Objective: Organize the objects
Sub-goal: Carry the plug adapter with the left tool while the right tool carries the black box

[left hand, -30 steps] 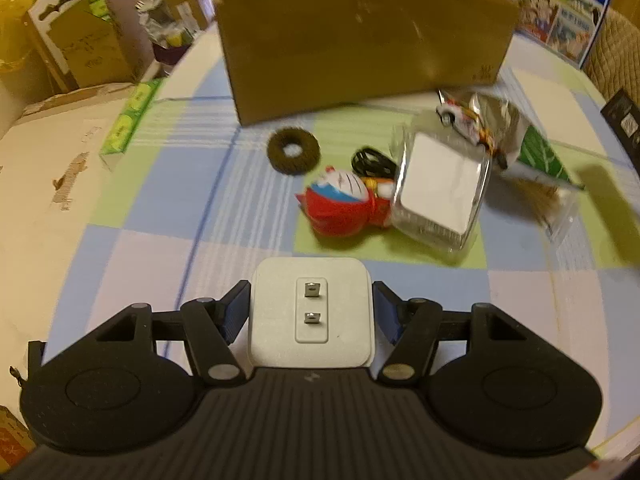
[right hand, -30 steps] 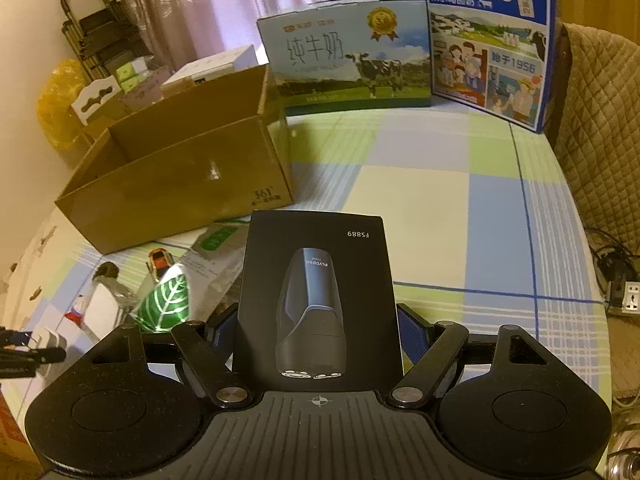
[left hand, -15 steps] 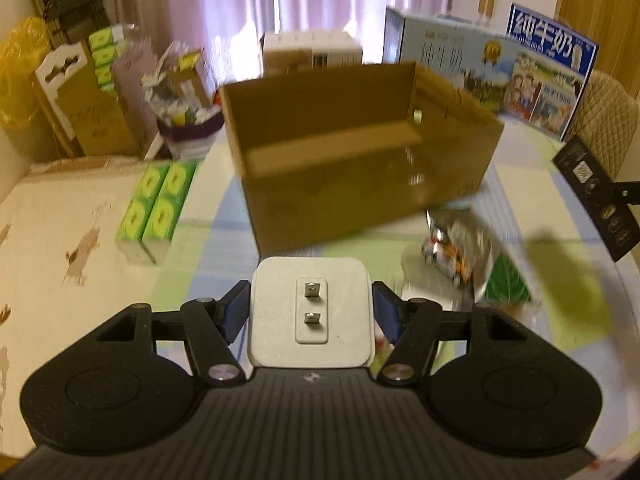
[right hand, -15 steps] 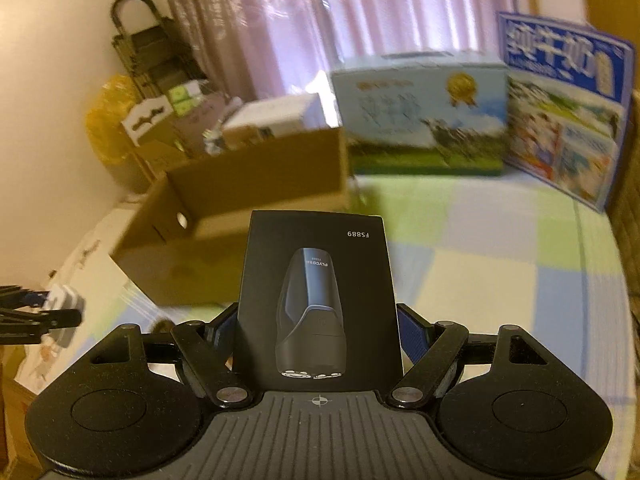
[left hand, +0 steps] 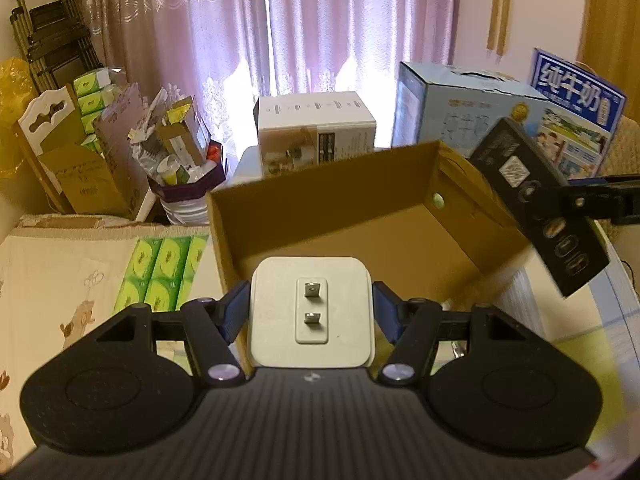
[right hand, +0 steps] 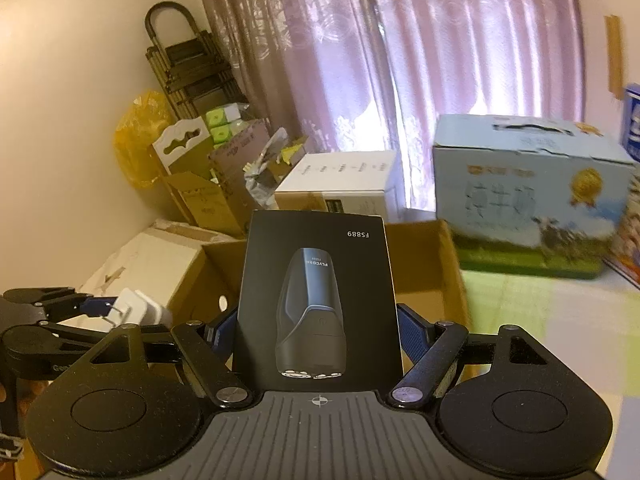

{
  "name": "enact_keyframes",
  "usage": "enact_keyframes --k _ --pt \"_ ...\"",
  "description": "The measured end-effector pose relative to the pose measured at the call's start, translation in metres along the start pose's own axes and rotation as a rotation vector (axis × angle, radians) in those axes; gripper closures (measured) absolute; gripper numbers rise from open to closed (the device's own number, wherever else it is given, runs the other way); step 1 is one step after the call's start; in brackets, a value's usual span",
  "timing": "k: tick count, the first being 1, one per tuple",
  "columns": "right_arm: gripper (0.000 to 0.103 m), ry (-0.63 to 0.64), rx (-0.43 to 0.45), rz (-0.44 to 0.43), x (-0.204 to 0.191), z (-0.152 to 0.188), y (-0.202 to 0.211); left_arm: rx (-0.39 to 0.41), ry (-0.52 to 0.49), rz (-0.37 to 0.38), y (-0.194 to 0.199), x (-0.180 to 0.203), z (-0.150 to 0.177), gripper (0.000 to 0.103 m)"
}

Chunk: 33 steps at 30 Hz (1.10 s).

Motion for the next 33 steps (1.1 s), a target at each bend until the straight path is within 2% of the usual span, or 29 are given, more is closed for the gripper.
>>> enact_keyframes --k 6,14,21,26,29,33 --pt "0.027 -0.013 -0.080 0.047 0.014 0.002 -0.057 -0.036 0.004 0.004 -0.049 -0.002 -0.027 0.042" --pt "0.027 -0.065 -0.212 0.083 0.043 0.026 -0.108 -0.146 0.026 0.015 -0.110 0.001 -0.018 0.042" --pt "0.027 -0.081 -0.283 0.095 0.052 0.036 -0.126 -0.219 0.013 0.025 -0.145 0.009 -0.005 0.042" --pt "0.026 -0.072 -0.312 0.106 0.056 0.041 -0.133 -0.246 0.003 0.034 -0.156 0.013 -0.001 0.042" --pt "0.025 -0.097 -0.370 0.117 0.059 0.047 -0.140 -0.259 -0.004 0.036 -0.162 0.013 0.001 0.042" --pt "0.021 -0.095 -0.364 0.115 0.059 0.049 -0.141 -0.275 -0.012 0.039 -0.168 0.014 0.004 0.042"
Point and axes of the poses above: each gripper's, at about its wrist camera, not at the fingertips, and y roughly against the way its jaws point, x to its right, z to its underside, the point moved 8 cm from there along -y, roughly the way its jaws point
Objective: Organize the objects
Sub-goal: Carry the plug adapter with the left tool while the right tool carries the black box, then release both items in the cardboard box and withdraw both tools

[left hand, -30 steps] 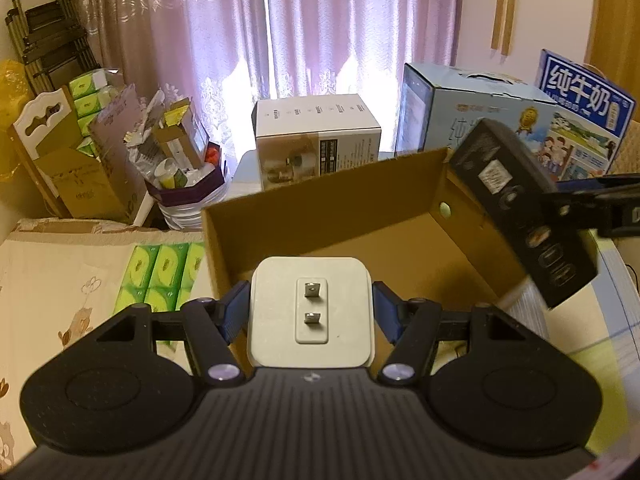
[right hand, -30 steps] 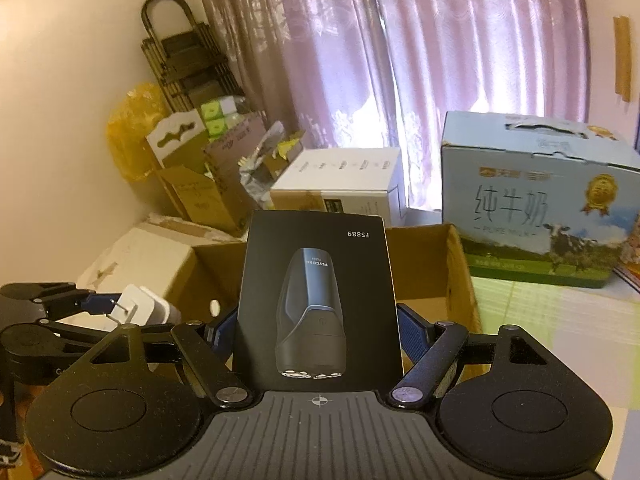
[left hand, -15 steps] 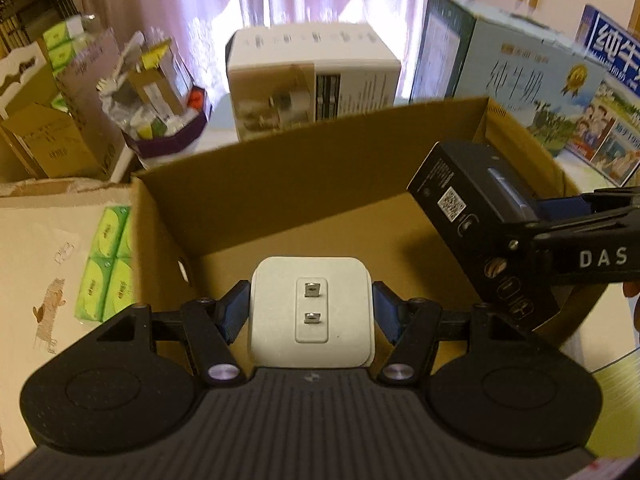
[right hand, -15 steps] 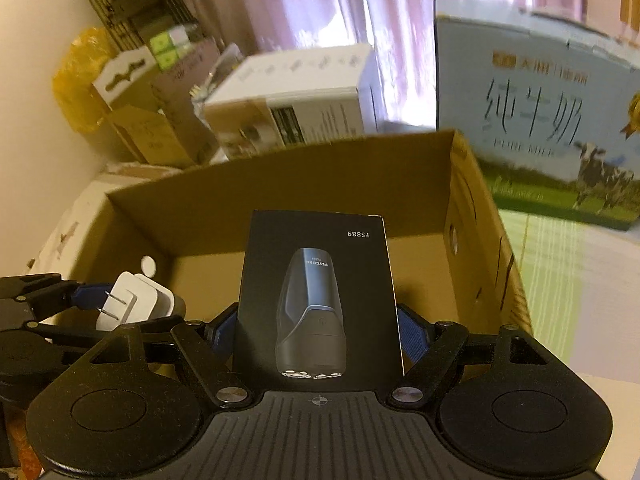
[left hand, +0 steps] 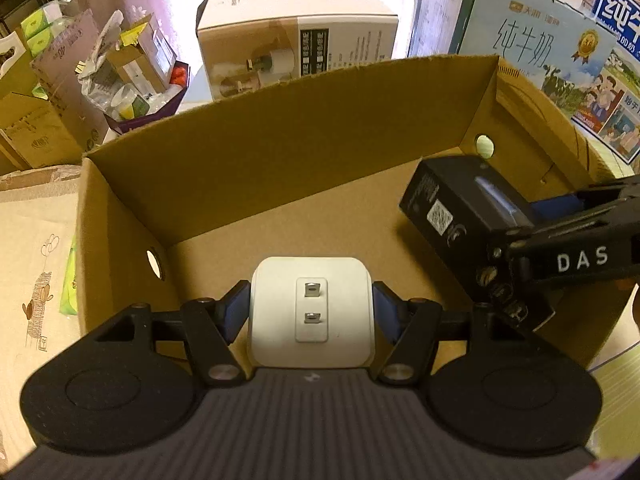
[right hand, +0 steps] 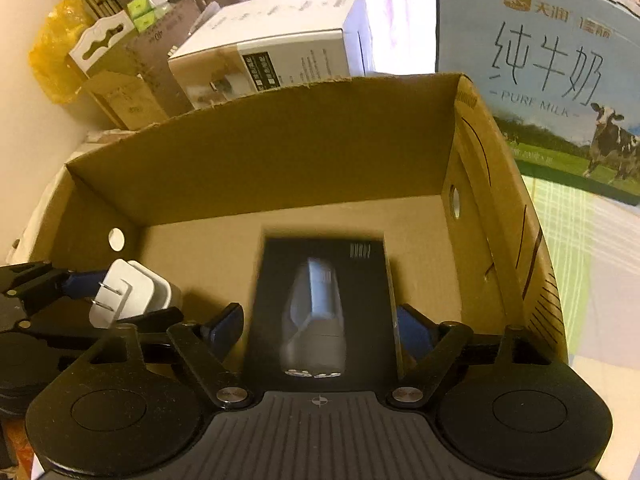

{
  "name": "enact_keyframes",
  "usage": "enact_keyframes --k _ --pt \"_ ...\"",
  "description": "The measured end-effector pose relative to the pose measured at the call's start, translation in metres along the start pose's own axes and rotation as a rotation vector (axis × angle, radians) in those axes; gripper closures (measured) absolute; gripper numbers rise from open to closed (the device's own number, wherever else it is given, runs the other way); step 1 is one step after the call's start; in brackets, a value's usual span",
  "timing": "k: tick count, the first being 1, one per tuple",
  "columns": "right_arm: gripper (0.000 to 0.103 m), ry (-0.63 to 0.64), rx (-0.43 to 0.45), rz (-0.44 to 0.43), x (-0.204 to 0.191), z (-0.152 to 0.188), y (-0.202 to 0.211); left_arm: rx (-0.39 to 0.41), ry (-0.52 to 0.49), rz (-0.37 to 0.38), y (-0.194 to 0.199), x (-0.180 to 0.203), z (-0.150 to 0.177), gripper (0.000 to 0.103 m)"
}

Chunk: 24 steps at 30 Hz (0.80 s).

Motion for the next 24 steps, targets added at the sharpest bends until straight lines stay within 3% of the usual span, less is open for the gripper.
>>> enact_keyframes --k 12,15,24 --pt "0.018 -0.013 0.047 -0.012 -0.005 -0.006 0.018 -0.021 -0.018 0.024 -0.007 0.005 -0.001 0.042" --pt "0.018 -0.010 0.067 -0.008 -0.007 -0.008 0.028 -0.010 -0.023 0.022 -0.004 0.006 -0.002 0.025" --pt "0.017 -0.055 0.170 -0.046 0.000 0.000 0.078 0.026 -0.017 0.017 0.018 0.004 -0.001 0.021"
Point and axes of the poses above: each gripper's, at about its wrist camera, not at the fingertips, and y roughly against the way its jaws point, x to its right, z to its underside, the point moved 8 cm from there along -y, roughly the way its jaws point
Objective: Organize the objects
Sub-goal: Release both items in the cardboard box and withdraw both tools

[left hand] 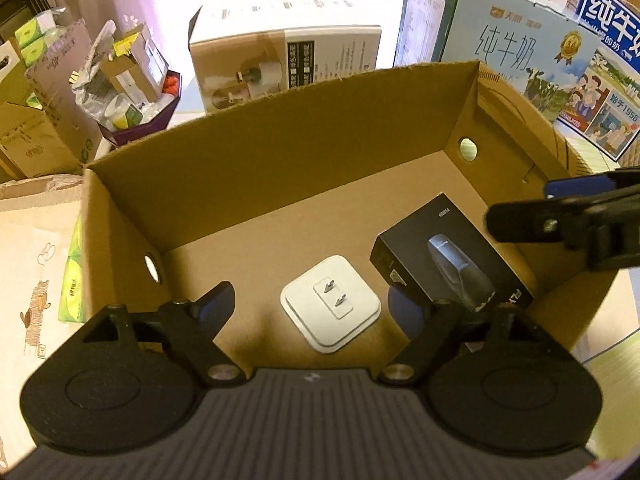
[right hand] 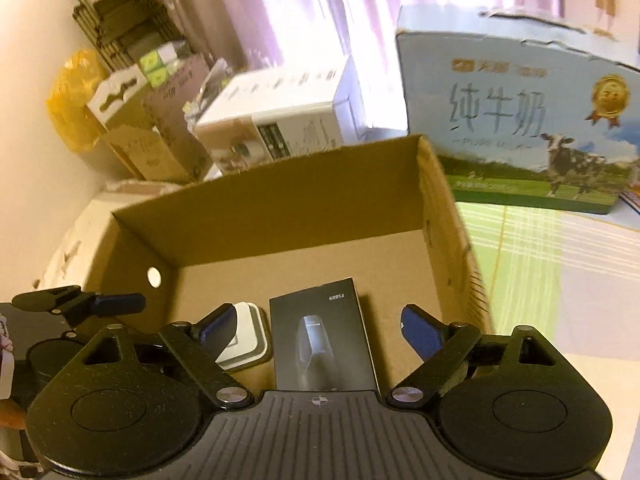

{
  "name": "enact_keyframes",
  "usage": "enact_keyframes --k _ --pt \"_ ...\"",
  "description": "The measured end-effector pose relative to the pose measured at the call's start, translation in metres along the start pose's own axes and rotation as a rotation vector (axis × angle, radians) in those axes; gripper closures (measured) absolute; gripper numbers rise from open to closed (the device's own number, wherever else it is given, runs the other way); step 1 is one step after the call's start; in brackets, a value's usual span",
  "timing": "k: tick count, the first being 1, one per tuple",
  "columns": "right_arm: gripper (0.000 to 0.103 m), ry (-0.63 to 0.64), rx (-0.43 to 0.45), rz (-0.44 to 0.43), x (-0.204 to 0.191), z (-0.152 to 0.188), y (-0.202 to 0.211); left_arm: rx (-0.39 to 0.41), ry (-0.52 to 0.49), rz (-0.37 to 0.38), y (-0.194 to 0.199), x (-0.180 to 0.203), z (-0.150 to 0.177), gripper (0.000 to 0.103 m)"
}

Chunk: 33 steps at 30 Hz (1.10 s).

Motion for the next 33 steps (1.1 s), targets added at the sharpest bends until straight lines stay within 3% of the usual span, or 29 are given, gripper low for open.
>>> enact_keyframes --k 10,17,23,33 --pt "0.016 -0.035 0.133 -0.069 0.000 0.011 0.069 0.089 -0.012 -0.025 0.060 0.010 0.007 0.018" --pt "0.016 -0.042 0.161 -0.114 0.003 0.030 0.110 0.152 -0.009 -0.044 0.108 0.028 0.022 0.017" --pt "0.016 -0.006 0.196 -0.169 0.003 0.054 0.149 0.187 0.021 -0.052 0.144 0.045 0.045 0.017" --pt "0.016 -0.011 0.260 -0.160 0.015 0.104 0.202 0.244 0.075 -0.074 0.201 0.062 0.096 0.012"
Point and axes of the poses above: each gripper's, at about its wrist camera, not at the fingertips, and y roughly against the way its jaws point, x to its right, z to its underside, the point moved 8 cm from there along -y, roughly the way its jaws point
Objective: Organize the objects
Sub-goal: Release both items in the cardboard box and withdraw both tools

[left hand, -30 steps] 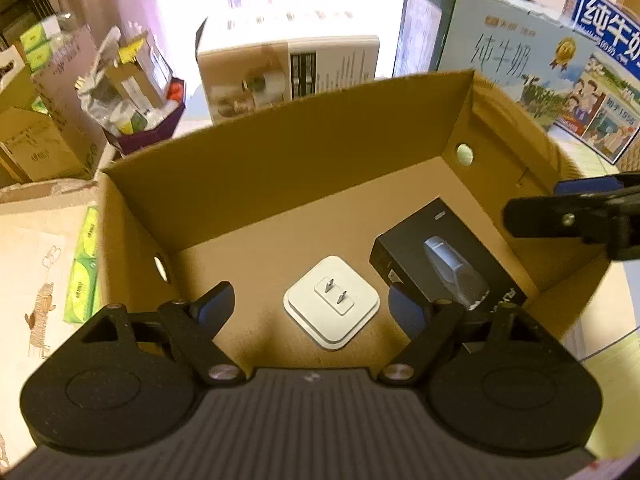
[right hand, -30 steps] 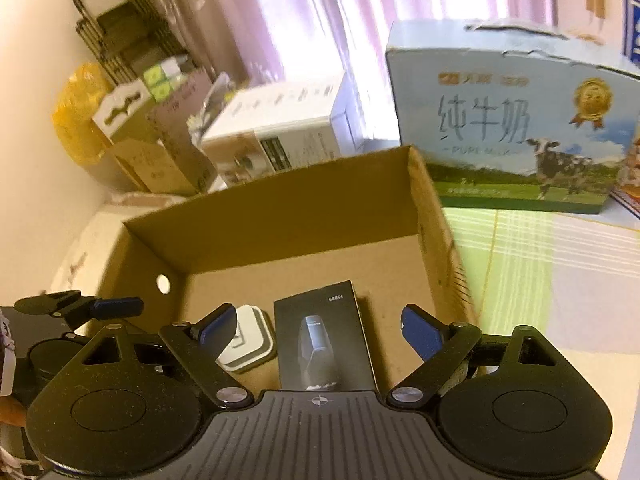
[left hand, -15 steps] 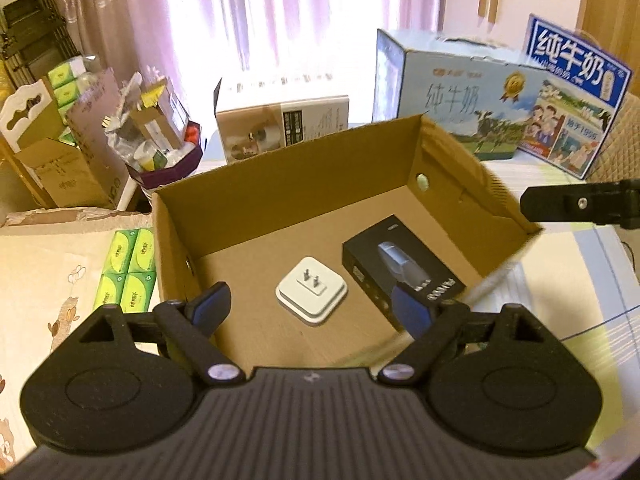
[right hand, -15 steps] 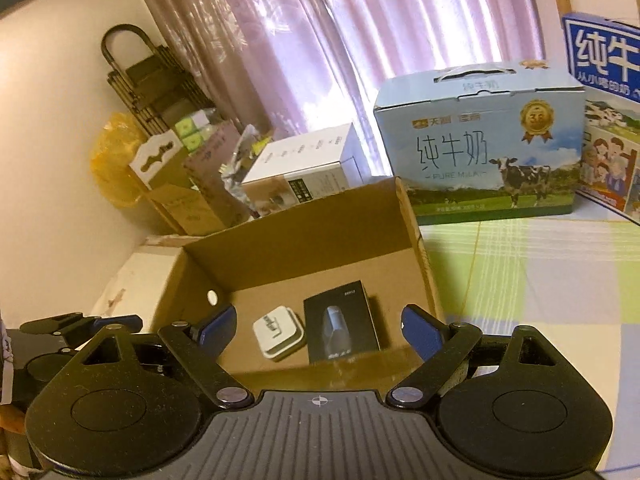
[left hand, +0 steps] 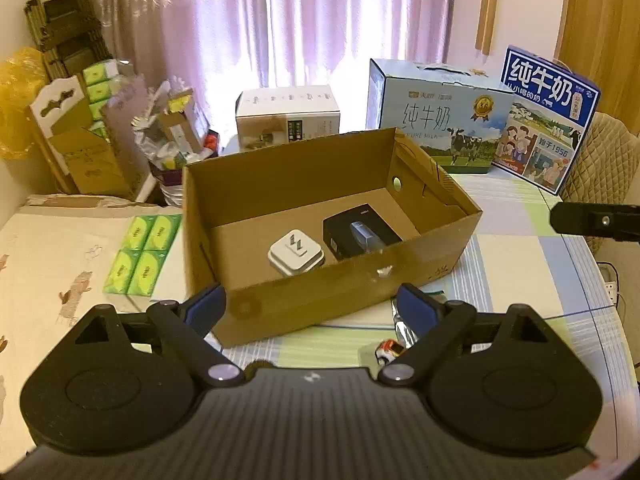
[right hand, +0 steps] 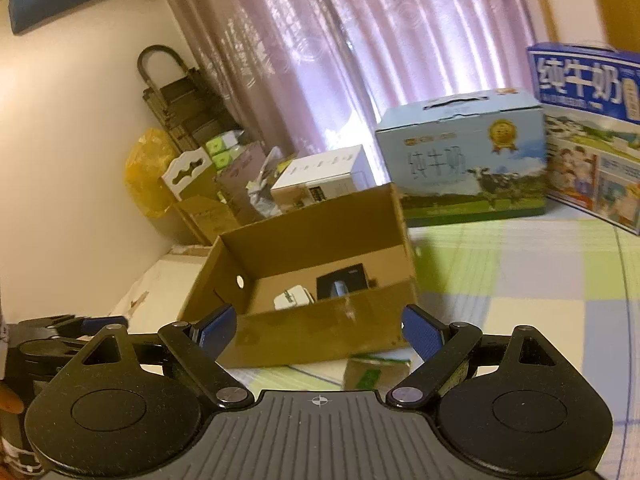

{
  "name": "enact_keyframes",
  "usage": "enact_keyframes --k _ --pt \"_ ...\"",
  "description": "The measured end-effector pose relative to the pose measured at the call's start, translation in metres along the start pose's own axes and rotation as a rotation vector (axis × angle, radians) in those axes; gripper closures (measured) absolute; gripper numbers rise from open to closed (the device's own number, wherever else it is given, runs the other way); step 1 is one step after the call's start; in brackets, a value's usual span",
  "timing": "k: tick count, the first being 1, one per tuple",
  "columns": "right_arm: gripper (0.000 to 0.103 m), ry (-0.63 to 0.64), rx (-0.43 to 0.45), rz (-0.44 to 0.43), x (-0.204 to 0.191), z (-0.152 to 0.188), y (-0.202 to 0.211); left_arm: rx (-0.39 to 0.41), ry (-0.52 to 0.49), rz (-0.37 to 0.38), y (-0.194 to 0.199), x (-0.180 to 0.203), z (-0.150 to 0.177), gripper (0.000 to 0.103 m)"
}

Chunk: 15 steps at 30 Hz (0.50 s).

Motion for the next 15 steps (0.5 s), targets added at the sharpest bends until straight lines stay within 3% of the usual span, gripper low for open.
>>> enact_keyframes --k 15 --pt "0.016 -0.039 -0.112 0.001 0.009 0.062 0.027 -0.001 0.053 -0.002 0.053 0.011 0.054 0.012"
Point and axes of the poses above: each gripper's, at about its wrist camera, not at the fingertips, and y roughly against the way its jaws point, x to its right, z to its underside, the point moved 8 cm from there along -y, roughly the way its jaws point
